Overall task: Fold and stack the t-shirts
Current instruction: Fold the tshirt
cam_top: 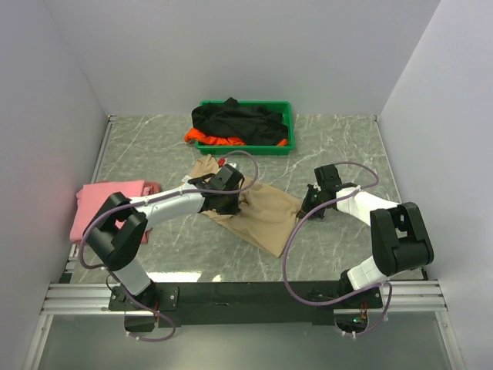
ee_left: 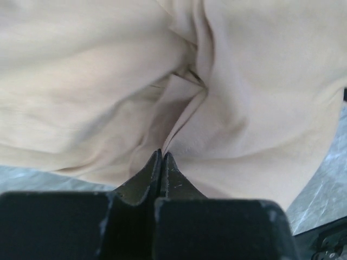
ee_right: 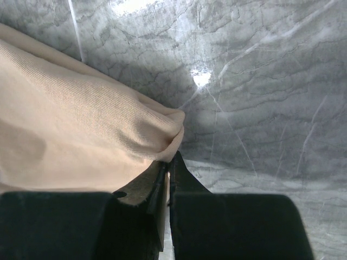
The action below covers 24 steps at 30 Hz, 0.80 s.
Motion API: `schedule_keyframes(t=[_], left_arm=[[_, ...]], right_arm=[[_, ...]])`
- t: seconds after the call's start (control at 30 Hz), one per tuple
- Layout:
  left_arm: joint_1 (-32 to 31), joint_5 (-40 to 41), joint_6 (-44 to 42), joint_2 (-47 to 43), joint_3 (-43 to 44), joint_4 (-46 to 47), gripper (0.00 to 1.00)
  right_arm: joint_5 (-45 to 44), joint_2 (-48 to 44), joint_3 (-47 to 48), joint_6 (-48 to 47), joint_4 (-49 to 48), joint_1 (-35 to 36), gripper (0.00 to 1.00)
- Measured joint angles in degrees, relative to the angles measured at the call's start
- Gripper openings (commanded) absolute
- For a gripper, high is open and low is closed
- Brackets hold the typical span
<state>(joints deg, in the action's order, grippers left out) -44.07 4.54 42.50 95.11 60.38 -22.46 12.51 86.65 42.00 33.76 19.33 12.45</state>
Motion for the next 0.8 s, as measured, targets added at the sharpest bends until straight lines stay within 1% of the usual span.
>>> schedule_keyframes(t=[0.23, 0.27, 0.33, 0.37, 0.43, 0.47, 0.53, 0.57, 0.67, 0.77, 0.8], left_arm=[[1.1, 0.9, 0.3, -0.8, -1.6, -1.0, 0.00], [1.1, 0.8, 0.3, -0.8, -2.1, -1.0, 0.02], [1.1, 0.3, 0.4, -0.8, -3.1, -1.0, 0.08], [1.1, 0.0, 0.6, -0.9, -3.7, -0.9, 0.13], [1.1, -0.3, 0.8, -0.9, -4.7, -1.0, 0.18], [1.1, -0.3, 0.9, -0.9, -4.9, -1.2, 0.25], [1.1, -0.1, 1.2, -0.9, -5.1, -1.9, 0.35], [1.1, 0.0, 1.4, -0.9, -5.1, -2.3, 0.44], [1.1, 0.8, 1.6, -1.5, -5.1, -2.7, 0.57], [1.2, 1.9, 1.4, -2.3, -3.6, -4.2, 0.58], [1.2, 2.0, 1.3, -2.5, -2.5, -4.7, 0.61]], right_arm=[[0.0, 0.0, 0.0, 0.0, 0.0, -0.1, 0.01], [0.0, 0.0, 0.0, 0.0, 0.0, -0.1, 0.01], [0.0, 0.0, 0.0, 0.0, 0.0, -0.1, 0.01], [0.0, 0.0, 0.0, 0.0, 0.0, -0.1, 0.01], [0.0, 0.0, 0.0, 0.0, 0.0, -0.1, 0.01], [0.0, 0.0, 0.0, -0.1, 0.0, -0.1, 0.01], [0.0, 0.0, 0.0, -0.2, 0.0, -0.1, 0.02], [0.0, 0.0, 0.0, -0.2, 0.0, -0.1, 0.02], [0.3, 0.0, 0.0, -0.4, 0.0, -0.3, 0.03], [0.5, 0.0, 0.0, -0.4, 0.0, -0.3, 0.03], [0.5, 0.0, 0.0, -0.5, 0.0, -0.3, 0.03]])
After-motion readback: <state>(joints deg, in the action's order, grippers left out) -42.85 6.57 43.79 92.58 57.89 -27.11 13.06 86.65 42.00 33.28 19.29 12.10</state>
